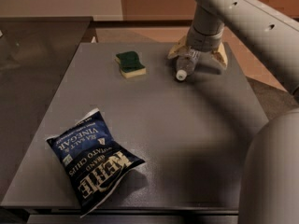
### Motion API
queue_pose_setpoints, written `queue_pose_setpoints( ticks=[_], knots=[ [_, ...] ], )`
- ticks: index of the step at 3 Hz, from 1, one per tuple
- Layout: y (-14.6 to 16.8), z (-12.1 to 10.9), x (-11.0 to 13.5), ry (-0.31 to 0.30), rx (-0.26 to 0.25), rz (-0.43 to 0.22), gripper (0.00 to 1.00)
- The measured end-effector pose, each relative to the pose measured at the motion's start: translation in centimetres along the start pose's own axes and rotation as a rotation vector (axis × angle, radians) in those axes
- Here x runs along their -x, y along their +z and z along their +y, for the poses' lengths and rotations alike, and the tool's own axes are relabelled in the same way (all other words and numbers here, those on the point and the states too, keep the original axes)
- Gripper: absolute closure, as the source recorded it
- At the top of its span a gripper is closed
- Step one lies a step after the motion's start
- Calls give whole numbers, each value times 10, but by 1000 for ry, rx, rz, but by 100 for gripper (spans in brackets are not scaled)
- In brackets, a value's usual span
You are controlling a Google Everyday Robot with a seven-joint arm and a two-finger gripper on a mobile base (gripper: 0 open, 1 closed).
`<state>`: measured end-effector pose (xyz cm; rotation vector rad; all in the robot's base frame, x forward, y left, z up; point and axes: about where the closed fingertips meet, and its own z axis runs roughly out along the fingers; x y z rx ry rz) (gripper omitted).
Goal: Place blue plastic bottle upright
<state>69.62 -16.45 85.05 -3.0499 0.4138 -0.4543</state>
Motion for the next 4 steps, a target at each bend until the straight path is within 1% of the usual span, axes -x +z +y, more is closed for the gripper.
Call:
queue_pose_setpoints(
  ticks=[1,2,3,4],
  knots=[
    [7,-1,5,-15,21,-16,0],
    [7,-10,5,-14,20,-28,18],
    [4,-19,5,-7,4,-34,41],
    [0,-26,4,13,-16,-33,65]
  ],
)
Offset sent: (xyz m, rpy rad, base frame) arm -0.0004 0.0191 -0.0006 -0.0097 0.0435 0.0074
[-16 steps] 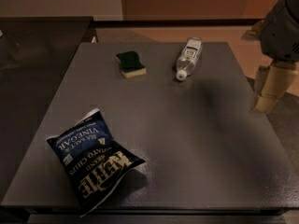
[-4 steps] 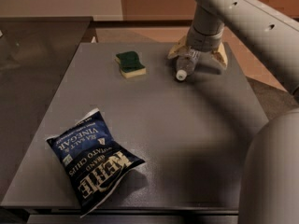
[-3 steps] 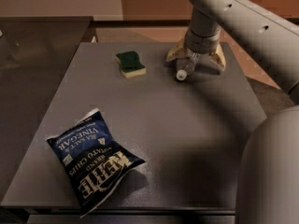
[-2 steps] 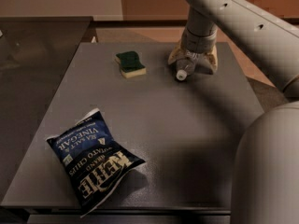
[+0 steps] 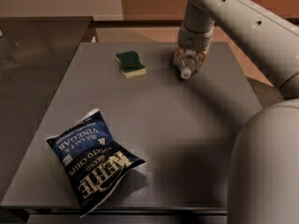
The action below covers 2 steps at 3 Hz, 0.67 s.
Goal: Place blue plastic bottle upright
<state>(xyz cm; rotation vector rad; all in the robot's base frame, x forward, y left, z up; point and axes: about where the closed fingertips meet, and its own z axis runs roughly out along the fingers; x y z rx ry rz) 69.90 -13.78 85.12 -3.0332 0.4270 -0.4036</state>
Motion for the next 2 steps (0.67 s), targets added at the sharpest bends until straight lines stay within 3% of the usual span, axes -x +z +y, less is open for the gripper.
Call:
queue_pose_setpoints(
  ticks=[1,2],
  knots=[
    [-10,-3,-1,60,-34,14,88],
    [-30,-6,1,186,-71,20,100]
  ],
)
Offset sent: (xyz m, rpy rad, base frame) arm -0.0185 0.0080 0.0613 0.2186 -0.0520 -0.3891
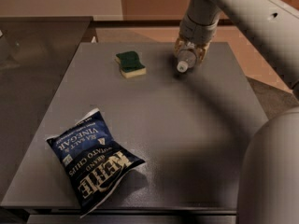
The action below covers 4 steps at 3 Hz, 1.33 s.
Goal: Place blue plastic bottle upright
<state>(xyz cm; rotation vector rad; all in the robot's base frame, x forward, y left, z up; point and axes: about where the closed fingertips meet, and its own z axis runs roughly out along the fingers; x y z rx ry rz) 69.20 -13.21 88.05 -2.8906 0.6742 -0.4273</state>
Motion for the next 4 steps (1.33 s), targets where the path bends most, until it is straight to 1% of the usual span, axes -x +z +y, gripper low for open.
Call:
queue_pose_setpoints(
  ticks=[1,2,3,4],
  knots=[
    [-22,-2,7,189,-17,-18,100],
    [-36,-3,15,371,-26,-56,100],
    [-47,-8,21,571,-62,-121,100],
    [-61,-19,26,757,-117,-185,100]
  ],
)
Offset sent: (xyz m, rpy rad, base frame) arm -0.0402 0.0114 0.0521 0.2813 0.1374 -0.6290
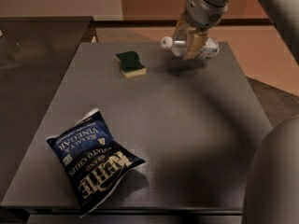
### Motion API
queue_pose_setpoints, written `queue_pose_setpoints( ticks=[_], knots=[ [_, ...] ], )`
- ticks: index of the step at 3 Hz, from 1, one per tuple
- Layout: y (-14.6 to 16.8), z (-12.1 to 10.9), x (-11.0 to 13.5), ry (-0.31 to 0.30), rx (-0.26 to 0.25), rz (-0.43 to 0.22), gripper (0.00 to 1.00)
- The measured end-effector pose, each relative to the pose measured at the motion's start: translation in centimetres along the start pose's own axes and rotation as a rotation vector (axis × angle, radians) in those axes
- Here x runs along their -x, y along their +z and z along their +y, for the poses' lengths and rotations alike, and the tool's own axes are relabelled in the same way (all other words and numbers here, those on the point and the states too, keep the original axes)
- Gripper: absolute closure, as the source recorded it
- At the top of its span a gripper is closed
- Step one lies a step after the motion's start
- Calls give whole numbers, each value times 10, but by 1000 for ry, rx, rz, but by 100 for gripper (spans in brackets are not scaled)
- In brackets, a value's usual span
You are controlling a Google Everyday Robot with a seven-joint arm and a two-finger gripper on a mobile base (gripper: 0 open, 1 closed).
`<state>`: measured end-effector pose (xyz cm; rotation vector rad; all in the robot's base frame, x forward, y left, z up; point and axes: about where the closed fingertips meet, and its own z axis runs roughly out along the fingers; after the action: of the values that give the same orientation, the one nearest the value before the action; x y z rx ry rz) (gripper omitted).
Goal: Place blue plastic bottle upright
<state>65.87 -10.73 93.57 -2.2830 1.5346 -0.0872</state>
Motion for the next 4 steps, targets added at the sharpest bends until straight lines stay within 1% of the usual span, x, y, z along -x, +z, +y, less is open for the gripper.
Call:
queue_pose_setpoints(
  ticks=[1,2,3,4],
  knots=[
    [-15,-12,14,174,-45,-96,100],
    [-28,-24,21,305,-67,-200,100],
    [-38,-33,20,429,-79,-326,100],
    [-43,-36,14,537,-94,-465,100]
  ],
)
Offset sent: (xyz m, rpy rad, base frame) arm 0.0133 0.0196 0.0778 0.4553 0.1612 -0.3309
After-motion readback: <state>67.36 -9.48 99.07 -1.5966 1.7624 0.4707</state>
